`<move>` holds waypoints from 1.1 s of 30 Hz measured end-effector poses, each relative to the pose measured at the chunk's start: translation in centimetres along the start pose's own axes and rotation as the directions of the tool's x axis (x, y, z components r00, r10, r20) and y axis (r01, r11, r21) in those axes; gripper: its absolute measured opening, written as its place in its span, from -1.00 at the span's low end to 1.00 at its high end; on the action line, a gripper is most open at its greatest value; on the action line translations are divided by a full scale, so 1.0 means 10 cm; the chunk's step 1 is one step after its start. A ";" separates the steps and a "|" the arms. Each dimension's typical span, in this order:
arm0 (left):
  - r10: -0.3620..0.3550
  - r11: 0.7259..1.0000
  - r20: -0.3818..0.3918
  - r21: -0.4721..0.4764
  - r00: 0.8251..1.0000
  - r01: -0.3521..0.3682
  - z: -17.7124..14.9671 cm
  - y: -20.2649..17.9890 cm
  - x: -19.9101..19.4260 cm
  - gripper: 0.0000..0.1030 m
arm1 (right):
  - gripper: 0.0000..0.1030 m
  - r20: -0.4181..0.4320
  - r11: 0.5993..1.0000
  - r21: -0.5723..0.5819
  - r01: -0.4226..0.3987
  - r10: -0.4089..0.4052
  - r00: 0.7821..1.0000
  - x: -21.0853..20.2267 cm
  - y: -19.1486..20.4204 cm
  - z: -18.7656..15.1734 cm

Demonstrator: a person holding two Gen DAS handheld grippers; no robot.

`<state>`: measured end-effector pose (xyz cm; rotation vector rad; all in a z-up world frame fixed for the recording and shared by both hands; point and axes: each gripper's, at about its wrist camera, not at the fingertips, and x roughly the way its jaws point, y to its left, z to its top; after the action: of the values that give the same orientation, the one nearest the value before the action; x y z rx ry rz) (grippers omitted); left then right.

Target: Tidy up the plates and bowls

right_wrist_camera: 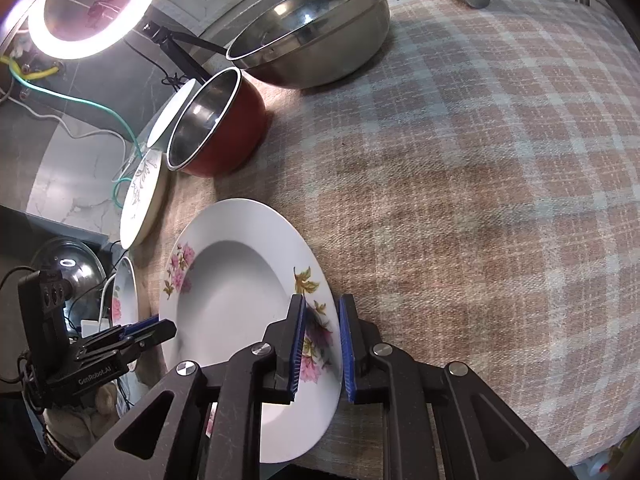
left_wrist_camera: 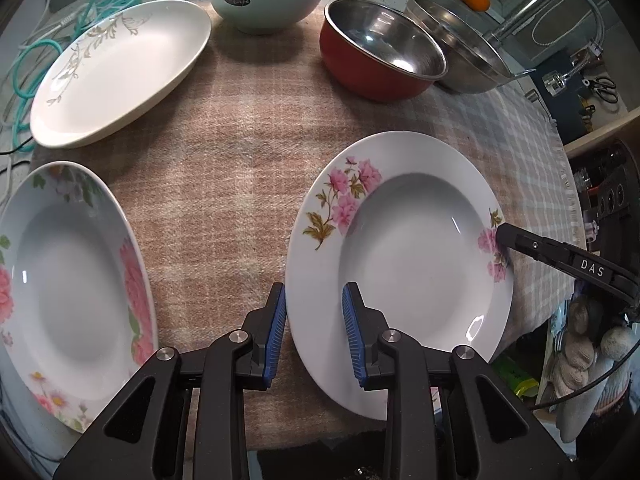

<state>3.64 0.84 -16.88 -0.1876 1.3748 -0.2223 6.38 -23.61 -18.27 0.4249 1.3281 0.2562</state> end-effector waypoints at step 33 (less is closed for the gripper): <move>0.010 1.000 0.035 -0.002 0.999 -0.010 -0.15 -0.05 -0.06 -0.49 | -0.65 0.008 0.997 -0.041 0.065 -0.065 0.998 -0.04 0.03 0.00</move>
<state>2.02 0.55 -16.45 -0.1849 1.3405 -0.2085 6.31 -23.55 -17.79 0.3469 1.3257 0.2274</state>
